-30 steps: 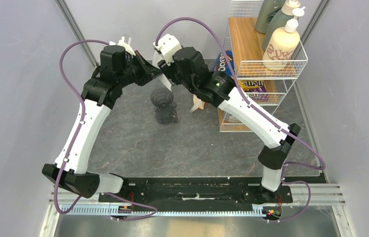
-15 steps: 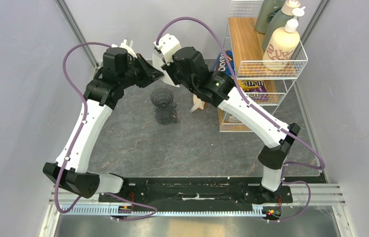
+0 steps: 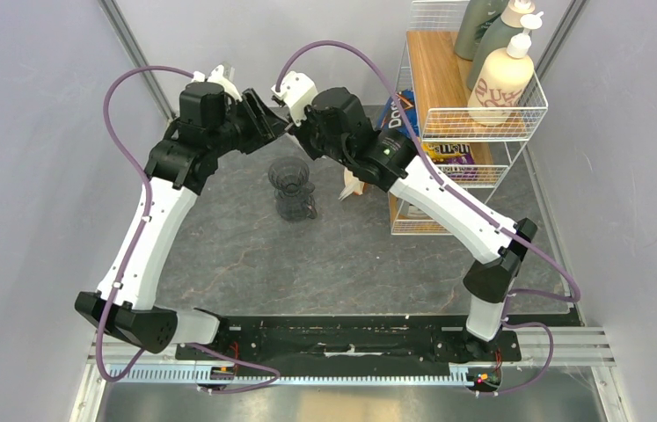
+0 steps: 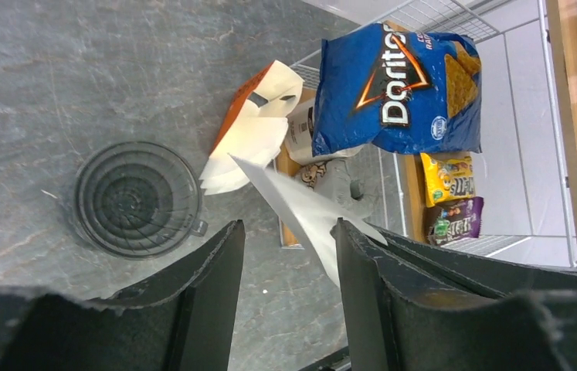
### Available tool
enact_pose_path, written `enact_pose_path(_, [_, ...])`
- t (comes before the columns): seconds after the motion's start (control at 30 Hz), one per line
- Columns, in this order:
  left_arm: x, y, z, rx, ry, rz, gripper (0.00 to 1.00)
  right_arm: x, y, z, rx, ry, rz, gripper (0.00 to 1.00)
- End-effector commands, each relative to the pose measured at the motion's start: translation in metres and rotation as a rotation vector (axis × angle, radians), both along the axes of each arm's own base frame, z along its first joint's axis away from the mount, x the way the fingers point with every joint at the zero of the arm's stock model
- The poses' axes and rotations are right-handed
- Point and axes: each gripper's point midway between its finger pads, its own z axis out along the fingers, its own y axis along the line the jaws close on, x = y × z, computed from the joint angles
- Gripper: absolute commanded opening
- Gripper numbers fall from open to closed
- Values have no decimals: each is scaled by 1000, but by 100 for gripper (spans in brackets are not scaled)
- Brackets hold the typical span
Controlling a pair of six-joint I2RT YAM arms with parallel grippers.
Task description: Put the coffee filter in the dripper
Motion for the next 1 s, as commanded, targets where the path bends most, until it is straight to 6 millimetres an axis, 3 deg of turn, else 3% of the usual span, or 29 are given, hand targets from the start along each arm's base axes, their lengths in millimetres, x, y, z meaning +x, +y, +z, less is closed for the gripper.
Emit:
enact_pose_path(0.0, [4, 10, 17, 107, -87, -13, 54, -13, -10, 37, 39, -73, 48, 0])
enact_pose_path(0.27, [6, 9, 7, 165, -78, -50, 36, -14, -8, 37, 21, -79, 62, 0])
enact_pose_path(0.3, [6, 9, 8, 162, -78, -55, 31, -13, -8, 37, 18, -81, 65, 0])
enact_pose_path(0.4, [4, 2, 5, 137, -61, -82, 6, -10, -6, 37, 13, -90, 59, 0])
enact_pose_path(0.43, [4, 1, 4, 120, -44, -77, 2, -7, -7, 38, 11, -98, 43, 0])
enact_pose_path(0.5, [2, -1, 3, 71, -11, -52, 2, 4, -14, 43, 18, -129, -28, 0])
enact_pose_path(0.63, [1, -1, 3, -54, 37, 6, 2, 18, -24, 46, 39, -161, -145, 27])
enact_pose_path(0.77, [5, -2, 4, -186, 74, 46, 2, 17, -25, 43, 72, -153, -155, 40])
enact_pose_path(0.83, [8, -1, 5, -233, 86, 62, 2, 16, -28, 43, 86, -144, -168, 46])
enact_pose_path(0.97, [13, 0, 5, -311, 107, 76, 2, 16, -33, 38, 95, -124, -178, 47])
